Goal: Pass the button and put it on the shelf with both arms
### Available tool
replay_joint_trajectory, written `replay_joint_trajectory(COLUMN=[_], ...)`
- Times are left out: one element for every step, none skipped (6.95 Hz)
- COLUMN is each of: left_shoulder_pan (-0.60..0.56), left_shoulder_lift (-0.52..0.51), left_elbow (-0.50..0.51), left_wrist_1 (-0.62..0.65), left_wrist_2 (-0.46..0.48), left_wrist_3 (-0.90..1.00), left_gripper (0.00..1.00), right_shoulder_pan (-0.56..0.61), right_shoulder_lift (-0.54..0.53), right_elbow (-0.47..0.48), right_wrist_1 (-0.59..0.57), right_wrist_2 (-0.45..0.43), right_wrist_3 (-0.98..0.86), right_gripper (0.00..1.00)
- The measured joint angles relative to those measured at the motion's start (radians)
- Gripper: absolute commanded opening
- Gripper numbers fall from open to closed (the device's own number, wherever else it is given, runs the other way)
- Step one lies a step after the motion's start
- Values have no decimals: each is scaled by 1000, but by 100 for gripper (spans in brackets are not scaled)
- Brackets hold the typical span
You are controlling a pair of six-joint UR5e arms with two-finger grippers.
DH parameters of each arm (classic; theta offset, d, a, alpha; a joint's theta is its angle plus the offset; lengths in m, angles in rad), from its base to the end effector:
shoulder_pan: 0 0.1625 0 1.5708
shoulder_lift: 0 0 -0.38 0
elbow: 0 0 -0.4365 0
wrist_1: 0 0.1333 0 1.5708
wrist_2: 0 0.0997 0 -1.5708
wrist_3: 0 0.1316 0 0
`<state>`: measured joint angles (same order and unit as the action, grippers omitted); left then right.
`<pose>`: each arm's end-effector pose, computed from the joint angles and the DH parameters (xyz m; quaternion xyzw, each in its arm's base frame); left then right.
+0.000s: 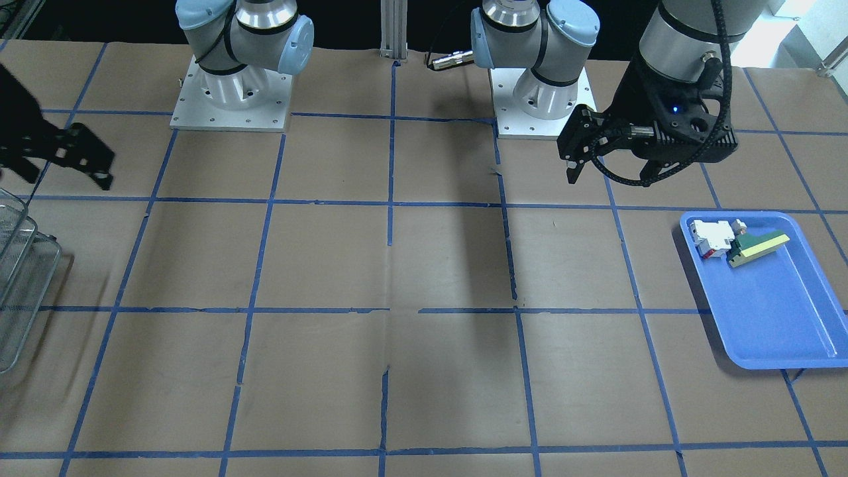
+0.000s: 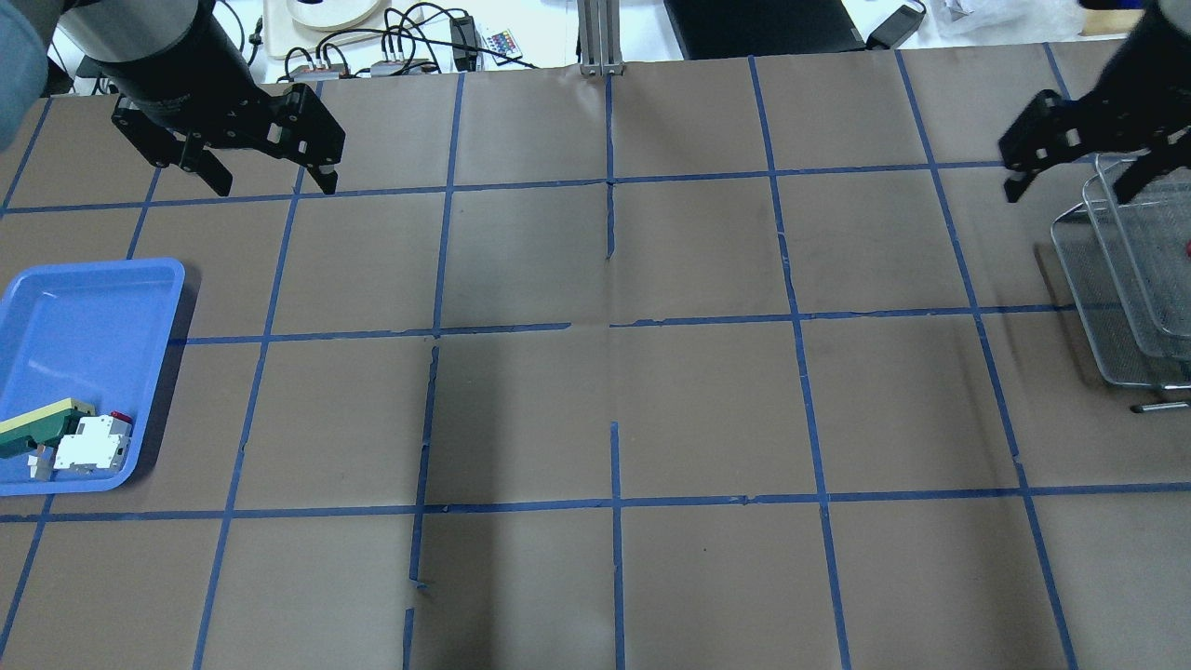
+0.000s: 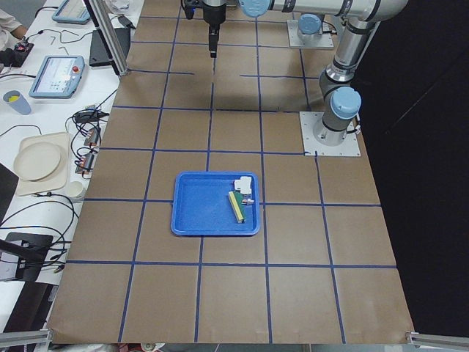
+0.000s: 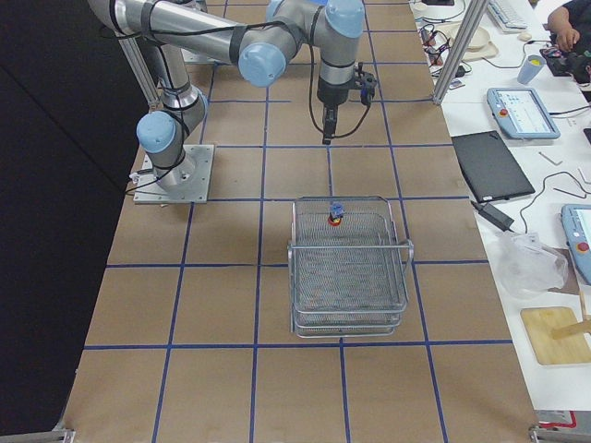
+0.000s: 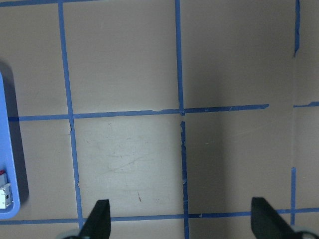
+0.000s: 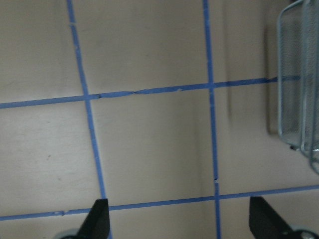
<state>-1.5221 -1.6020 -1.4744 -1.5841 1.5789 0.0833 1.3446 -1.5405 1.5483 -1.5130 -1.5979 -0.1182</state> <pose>-0.1051 -0.5596 0.4445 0.0172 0.9995 -0.0256 0.0058 0.0056 -0.5542 0.4011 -0.0535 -0.9979 -0.0346 0.0077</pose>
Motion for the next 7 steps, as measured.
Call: replay_joint_trajectory(left_shoulder_pan=[0, 0, 0, 0, 0, 0, 0], left_shoulder_lift=[-1, -2, -2, -2, -4, -8, -10], left_elbow=[0, 0, 1, 1, 3, 4, 5], left_wrist_1=[5, 7, 8, 8, 8, 9, 11], left_wrist_2=[0, 0, 0, -1, -2, -3, -3], left_wrist_3=[0, -1, -4, -14, -30, -46, -57], left_gripper=[100, 100, 100, 100, 100, 100, 100], right_shoulder_pan=[108, 208, 280, 315, 315, 290, 262], right_shoulder_lift=[-6, -17, -36, -58, -74, -83, -91], right_elbow=[2, 4, 10, 19, 24, 29, 39], right_wrist_1=[20, 38, 62, 79, 83, 84, 85], right_wrist_2=[12, 24, 28, 29, 29, 28, 29], right_wrist_3=[145, 224, 257, 270, 267, 258, 251], right_gripper=[100, 100, 100, 100, 100, 100, 100])
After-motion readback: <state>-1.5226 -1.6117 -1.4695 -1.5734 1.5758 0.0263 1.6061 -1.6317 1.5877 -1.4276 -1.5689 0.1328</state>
